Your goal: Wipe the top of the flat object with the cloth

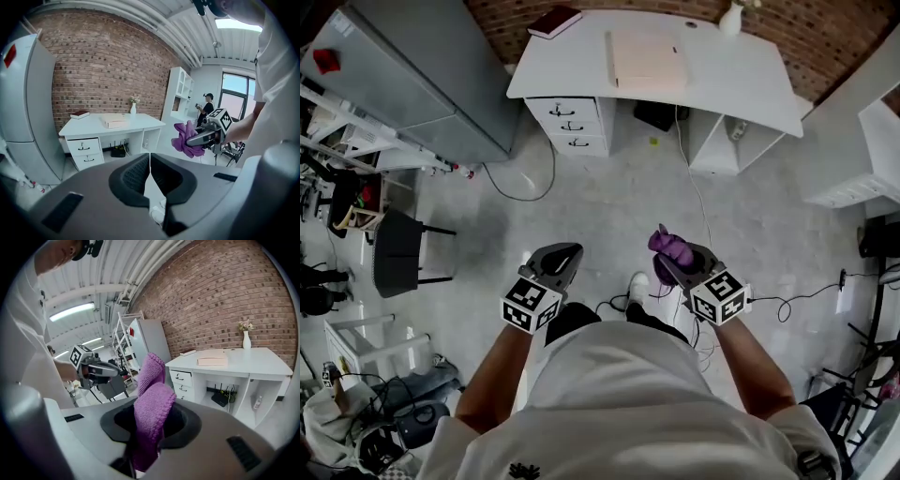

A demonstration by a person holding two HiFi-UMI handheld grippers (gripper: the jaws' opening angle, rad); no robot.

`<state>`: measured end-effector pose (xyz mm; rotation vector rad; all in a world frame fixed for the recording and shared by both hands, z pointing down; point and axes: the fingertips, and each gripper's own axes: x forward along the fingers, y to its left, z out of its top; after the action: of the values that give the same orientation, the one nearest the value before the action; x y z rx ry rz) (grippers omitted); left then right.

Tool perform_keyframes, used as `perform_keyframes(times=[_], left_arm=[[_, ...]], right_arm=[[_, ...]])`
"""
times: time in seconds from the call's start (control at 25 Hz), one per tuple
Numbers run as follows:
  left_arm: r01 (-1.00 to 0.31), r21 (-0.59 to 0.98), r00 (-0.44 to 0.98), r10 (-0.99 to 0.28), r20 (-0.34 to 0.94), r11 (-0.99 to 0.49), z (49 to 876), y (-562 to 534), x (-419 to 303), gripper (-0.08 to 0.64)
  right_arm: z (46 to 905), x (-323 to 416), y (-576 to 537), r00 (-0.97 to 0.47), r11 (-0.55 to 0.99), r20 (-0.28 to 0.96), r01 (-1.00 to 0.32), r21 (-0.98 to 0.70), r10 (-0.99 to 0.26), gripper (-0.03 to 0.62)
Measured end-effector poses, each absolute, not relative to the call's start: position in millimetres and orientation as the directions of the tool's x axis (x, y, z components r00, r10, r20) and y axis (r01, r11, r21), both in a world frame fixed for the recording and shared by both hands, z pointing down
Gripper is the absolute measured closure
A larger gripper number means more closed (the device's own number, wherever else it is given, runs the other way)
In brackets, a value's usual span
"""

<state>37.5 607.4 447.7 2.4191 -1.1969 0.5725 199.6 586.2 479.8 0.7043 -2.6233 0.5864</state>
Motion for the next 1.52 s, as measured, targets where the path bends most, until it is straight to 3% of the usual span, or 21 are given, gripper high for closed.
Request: perform_keyframes(times=[0.36, 1.04, 1.52], left_arm=[[-0.809, 0.177, 0.562, -0.652, 0.509, -0.56, 463, 485, 26, 0.534], [-0.621, 0.142, 0.721, -0.491, 0.489, -0.771, 477, 166, -64, 0.535], [-0.698, 0.144, 0.644, -0.527, 0.555, -0.702, 538, -20, -25, 0.535]], right_arm=[[480, 184, 455, -0.806, 0.767, 0.409, -0.563, -0.308, -0.427, 0.466], [462, 86, 188, -0.636, 0.6, 0.455, -0.762, -0.243, -0.623, 0.466], [507, 92, 11, -0.733, 0.689, 0.442, -0.663, -0.294, -0.517, 0.466]])
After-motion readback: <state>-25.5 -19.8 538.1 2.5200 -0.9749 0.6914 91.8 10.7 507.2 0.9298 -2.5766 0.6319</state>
